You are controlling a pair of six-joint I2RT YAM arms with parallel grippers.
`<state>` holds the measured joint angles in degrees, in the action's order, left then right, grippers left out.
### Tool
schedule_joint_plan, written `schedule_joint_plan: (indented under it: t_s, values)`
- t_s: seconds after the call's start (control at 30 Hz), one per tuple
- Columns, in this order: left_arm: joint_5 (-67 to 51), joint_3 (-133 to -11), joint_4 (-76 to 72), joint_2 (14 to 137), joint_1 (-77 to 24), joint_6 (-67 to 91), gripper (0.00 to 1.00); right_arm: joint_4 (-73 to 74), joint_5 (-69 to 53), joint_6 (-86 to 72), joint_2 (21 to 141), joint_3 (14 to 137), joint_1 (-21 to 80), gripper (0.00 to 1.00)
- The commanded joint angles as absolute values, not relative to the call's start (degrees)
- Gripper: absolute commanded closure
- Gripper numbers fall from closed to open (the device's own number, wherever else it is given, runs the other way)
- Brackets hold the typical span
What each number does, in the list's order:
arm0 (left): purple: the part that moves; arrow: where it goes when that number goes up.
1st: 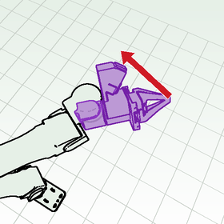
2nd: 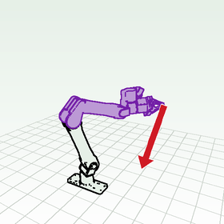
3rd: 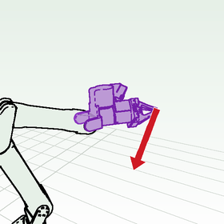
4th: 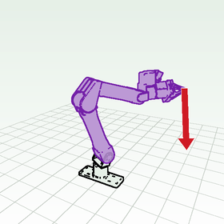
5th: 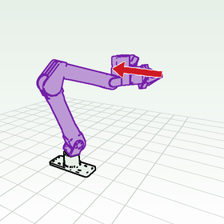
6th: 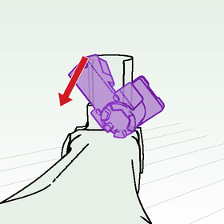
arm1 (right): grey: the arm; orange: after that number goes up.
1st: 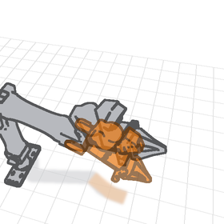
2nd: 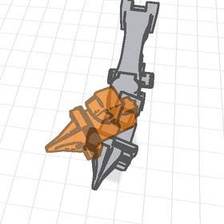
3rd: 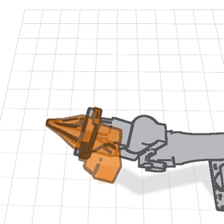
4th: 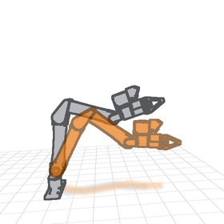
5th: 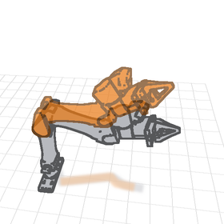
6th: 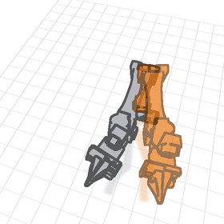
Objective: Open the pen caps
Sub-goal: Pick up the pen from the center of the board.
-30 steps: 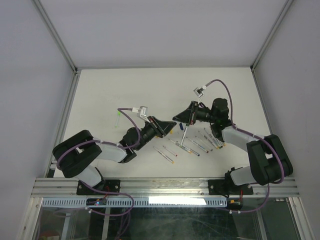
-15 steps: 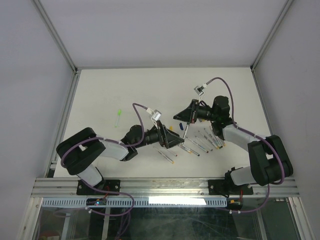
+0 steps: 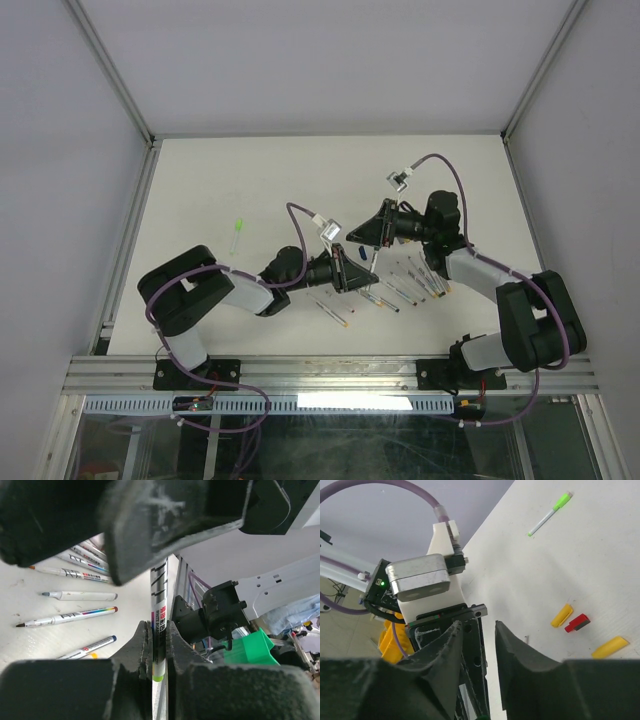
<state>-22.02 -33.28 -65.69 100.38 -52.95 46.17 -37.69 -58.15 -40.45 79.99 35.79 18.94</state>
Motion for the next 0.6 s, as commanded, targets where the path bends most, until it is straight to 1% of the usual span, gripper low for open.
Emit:
schedule_joint_plan:
  t_s: [0.0, 0.03, 0.1, 0.27, 0.4, 0.57]
  values:
    - [-19.66, -32.37, -69.29, 98.37, -53.44, 45.62, 1.0, -39.93, -61.75, -39.77, 77.36, 39.22, 18.44, 0.52]
    - [-18.42, -31.47, -69.84, 97.61, -53.43, 45.62, 1.0, -40.28, -62.31, -39.81, 76.95, 39.33, 18.22, 0.46]
    - [-15.44, -29.08, -72.05, 95.94, -53.37, 45.66, 1.0, -41.04, -63.29, -39.84, 75.48, 39.38, 17.51, 0.37]
    - [-7.54, -24.45, -77.32, 92.24, -53.47, 47.41, 1.0, -43.38, -67.06, -38.08, 72.89, 38.21, 16.63, 0.27]
    - [-4.24, -23.84, -79.09, 90.55, -53.44, 48.25, 1.0, -43.2, -67.84, -36.7, 74.33, 37.4, 16.7, 0.23]
    - [-1.98, -24.55, -80.09, 90.48, -53.74, 48.35, 1.0, -45.34, -65.63, -40.36, 76.88, 36.69, 18.07, 0.26]
